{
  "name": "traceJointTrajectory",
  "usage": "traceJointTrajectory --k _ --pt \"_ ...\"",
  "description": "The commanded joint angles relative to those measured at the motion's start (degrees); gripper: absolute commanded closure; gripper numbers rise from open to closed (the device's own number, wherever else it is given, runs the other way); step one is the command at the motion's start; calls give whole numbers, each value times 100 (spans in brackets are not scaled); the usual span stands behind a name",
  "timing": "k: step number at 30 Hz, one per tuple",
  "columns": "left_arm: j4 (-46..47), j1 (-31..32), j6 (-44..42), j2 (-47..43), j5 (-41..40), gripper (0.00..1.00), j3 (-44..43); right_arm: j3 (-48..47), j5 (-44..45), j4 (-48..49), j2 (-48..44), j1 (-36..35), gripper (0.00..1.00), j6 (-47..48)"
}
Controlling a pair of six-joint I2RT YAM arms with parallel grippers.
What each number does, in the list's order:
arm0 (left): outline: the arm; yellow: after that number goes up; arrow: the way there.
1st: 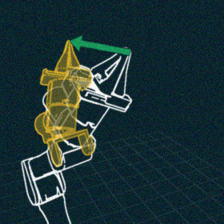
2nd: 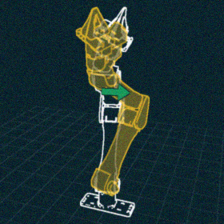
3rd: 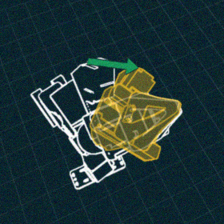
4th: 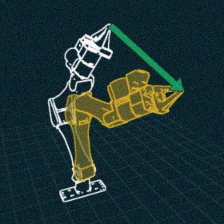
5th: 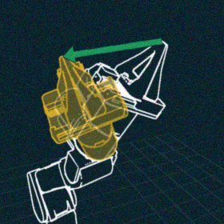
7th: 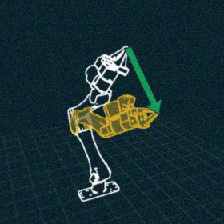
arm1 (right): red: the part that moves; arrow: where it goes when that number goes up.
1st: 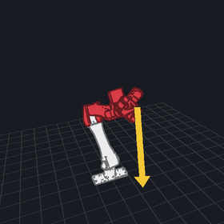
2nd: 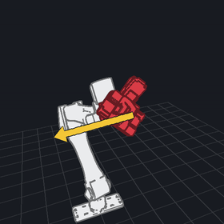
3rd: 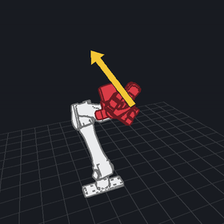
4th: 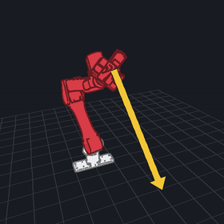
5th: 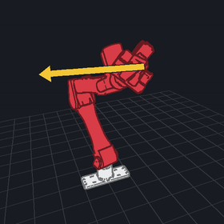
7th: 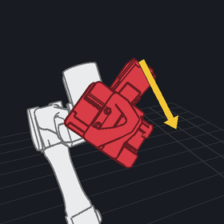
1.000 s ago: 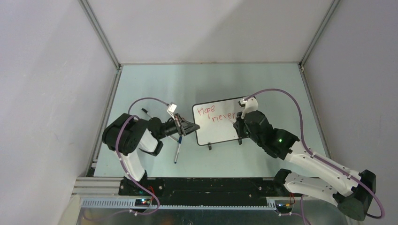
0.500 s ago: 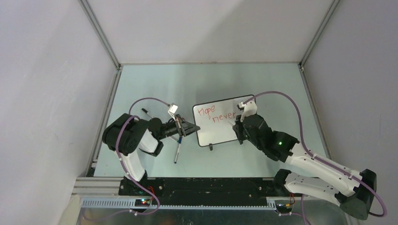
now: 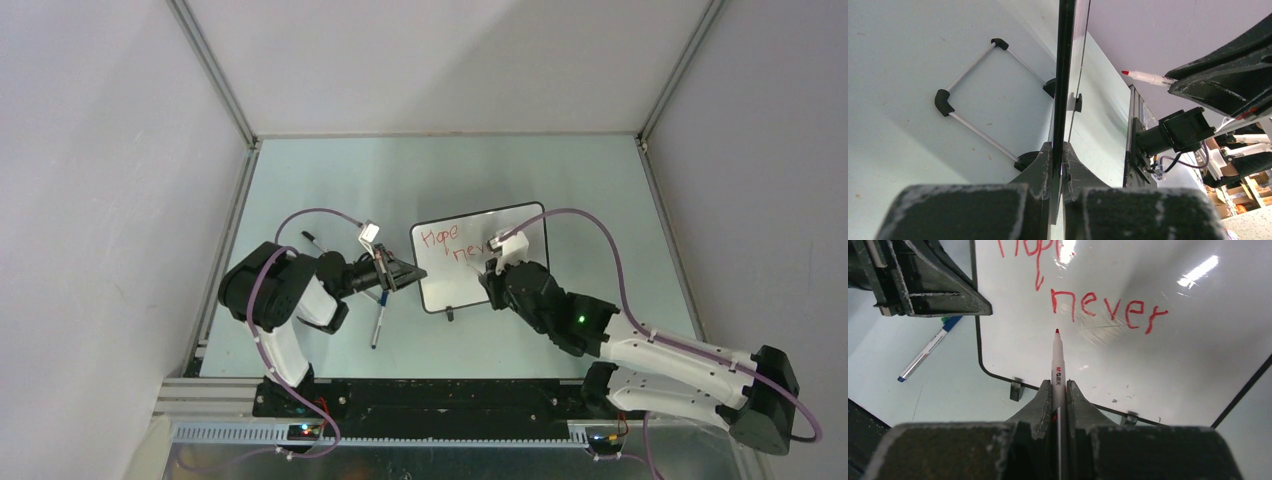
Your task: Write a sentence on the whiteboard
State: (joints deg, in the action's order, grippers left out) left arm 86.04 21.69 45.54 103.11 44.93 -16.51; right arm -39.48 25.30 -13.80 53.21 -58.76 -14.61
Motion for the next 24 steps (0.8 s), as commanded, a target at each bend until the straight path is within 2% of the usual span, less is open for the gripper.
traceJointTrajectory --k 1,3,9,17,24 --pt "196 55 -8 -47 -146 100 -43 239 495 920 -220 -317 100 329" --pt "194 57 -33 -96 -201 100 -10 444 884 1134 -413 -523 100 420" --pt "190 60 5 -72 -272 100 -12 794 1221 1325 -699 -662 100 435" --pt "185 80 17 -59 -436 97 15 885 1404 1672 -461 -697 100 370" --pt "187 103 25 -40 -479 99 5 921 1448 1790 -338 -698 100 342"
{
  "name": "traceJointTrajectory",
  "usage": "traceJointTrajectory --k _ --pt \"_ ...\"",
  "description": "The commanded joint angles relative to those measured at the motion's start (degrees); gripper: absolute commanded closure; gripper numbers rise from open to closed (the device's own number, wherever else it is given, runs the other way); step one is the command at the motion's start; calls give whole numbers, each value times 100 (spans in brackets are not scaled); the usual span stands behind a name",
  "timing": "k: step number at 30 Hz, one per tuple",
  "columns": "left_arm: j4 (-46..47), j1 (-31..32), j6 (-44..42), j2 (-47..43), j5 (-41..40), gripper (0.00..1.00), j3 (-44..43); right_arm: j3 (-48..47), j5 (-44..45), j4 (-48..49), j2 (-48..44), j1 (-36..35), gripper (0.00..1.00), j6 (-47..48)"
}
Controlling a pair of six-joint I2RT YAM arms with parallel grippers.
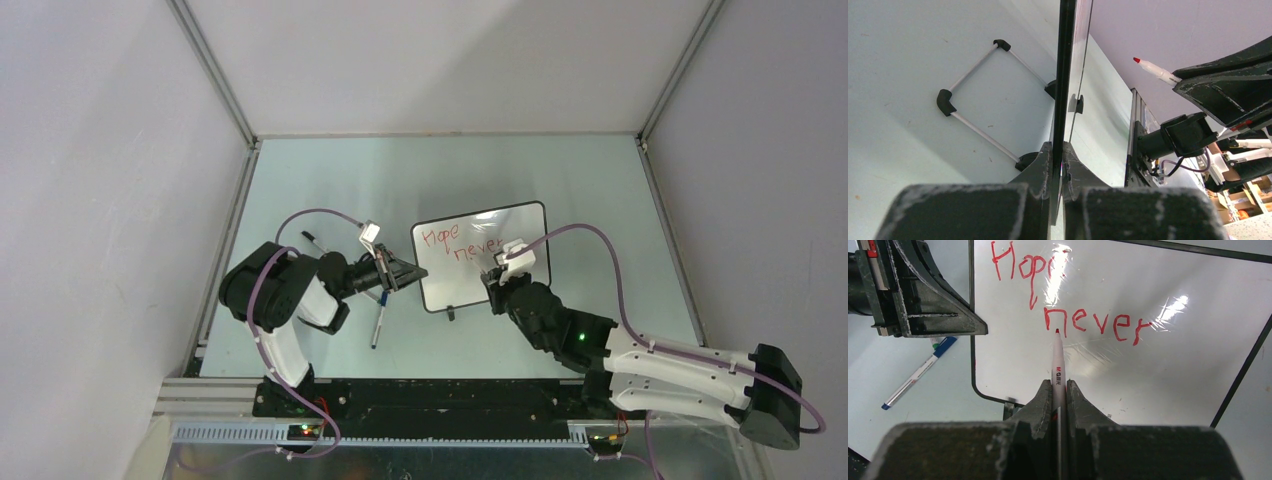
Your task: Write a sentence on the whiteboard
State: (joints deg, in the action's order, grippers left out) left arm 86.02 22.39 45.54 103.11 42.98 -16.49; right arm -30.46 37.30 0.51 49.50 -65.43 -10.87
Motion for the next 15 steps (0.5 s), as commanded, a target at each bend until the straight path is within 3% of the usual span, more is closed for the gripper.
traceJointTrajectory --k 1,15 --pt "188 31 18 -43 -287 99 0 20 254 355 34 -31 100 -35" --pt "187 63 5 -88 -320 100 28 18 -189 60 -361 -15 100 -150"
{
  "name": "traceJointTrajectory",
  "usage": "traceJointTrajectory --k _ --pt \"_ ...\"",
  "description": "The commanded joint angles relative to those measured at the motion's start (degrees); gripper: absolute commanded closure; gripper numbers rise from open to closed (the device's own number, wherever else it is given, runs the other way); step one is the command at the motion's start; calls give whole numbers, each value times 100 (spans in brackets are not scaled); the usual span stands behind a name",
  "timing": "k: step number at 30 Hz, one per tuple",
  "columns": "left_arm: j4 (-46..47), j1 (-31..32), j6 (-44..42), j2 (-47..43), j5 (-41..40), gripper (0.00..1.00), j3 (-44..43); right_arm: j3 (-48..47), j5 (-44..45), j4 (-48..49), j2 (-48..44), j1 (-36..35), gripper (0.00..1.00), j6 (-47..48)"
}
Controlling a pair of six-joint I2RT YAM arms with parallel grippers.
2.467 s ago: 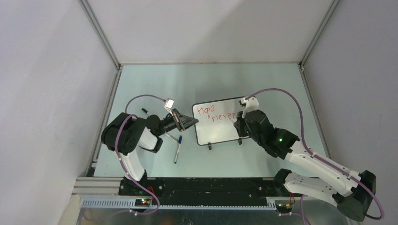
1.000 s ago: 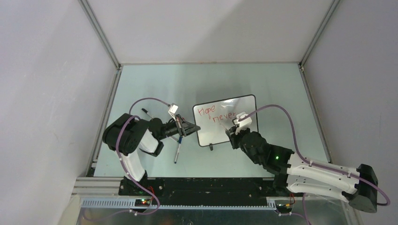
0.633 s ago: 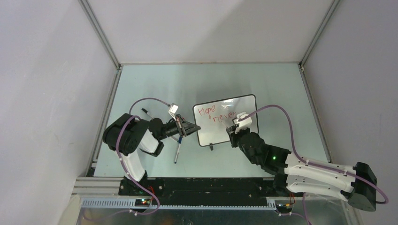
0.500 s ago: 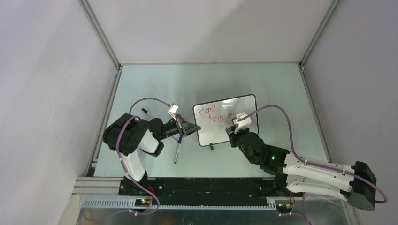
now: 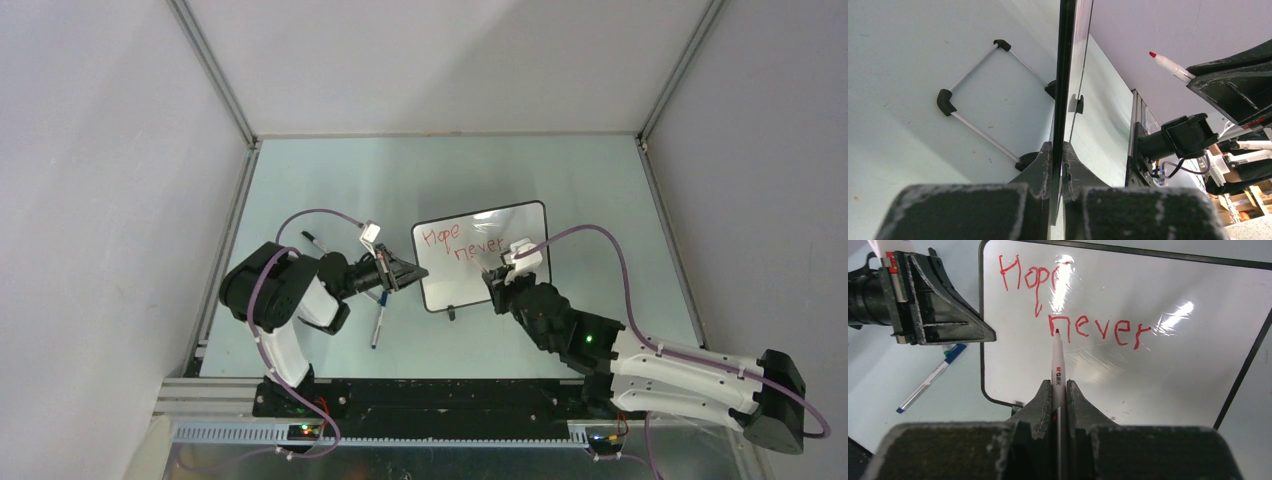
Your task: Write a sentence on the whiteboard
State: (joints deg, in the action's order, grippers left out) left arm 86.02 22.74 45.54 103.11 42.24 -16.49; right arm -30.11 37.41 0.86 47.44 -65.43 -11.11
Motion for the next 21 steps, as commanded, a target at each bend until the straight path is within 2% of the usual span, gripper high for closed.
traceJointTrajectory --k 1,4,8,11,16,21 --pt "187 28 7 -93 -250 100 30 -86 -283 -166 -167 28 100 -211" --pt "185 29 16 -103 -248 100 35 -633 -682 -1317 -78 162 100 -614" --pt "187 36 16 -129 -260 100 59 -984 -730 -2072 65 260 100 -852" --pt "187 34 16 -152 -261 100 67 -1112 -716 -2356 170 388 100 -867" --pt "187 29 25 -136 -256 100 54 -1394 -1208 -2530 505 785 100 -843" --pt "188 29 25 -140 -249 100 56 -1689 -1320 -2595 755 863 100 -748"
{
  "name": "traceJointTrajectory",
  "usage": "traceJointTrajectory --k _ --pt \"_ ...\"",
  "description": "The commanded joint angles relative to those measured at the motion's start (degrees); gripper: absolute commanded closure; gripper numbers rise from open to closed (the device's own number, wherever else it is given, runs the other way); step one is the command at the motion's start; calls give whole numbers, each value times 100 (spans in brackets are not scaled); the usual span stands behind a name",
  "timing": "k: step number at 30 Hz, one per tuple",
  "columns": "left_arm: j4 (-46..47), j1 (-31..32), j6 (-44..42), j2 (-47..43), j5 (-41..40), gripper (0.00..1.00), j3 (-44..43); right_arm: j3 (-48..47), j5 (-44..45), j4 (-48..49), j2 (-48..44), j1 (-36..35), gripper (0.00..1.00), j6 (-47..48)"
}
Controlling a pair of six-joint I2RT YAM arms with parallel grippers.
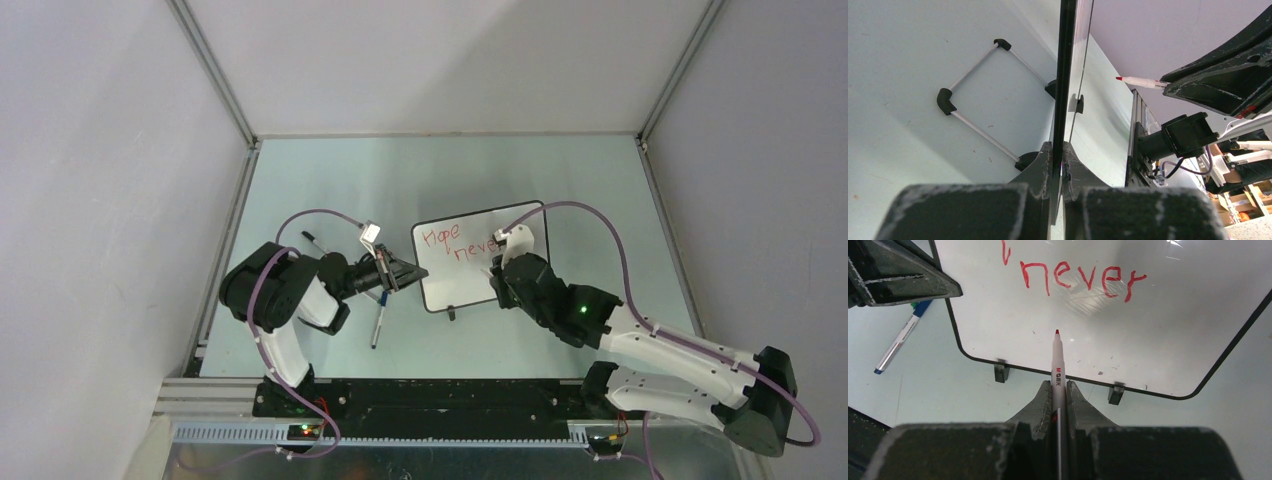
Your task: Write a sentence on the whiteboard
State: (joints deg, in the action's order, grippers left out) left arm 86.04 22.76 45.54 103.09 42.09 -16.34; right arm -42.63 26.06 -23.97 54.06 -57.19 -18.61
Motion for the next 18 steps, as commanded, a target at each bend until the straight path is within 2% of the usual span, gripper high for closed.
traceJointTrajectory --k 1,18 --pt "185 26 30 -139 -229 100 37 -469 -201 -132 107 63 100 23" --pt "185 28 25 -126 -203 100 43 -624 -255 -275 495 114 100 23"
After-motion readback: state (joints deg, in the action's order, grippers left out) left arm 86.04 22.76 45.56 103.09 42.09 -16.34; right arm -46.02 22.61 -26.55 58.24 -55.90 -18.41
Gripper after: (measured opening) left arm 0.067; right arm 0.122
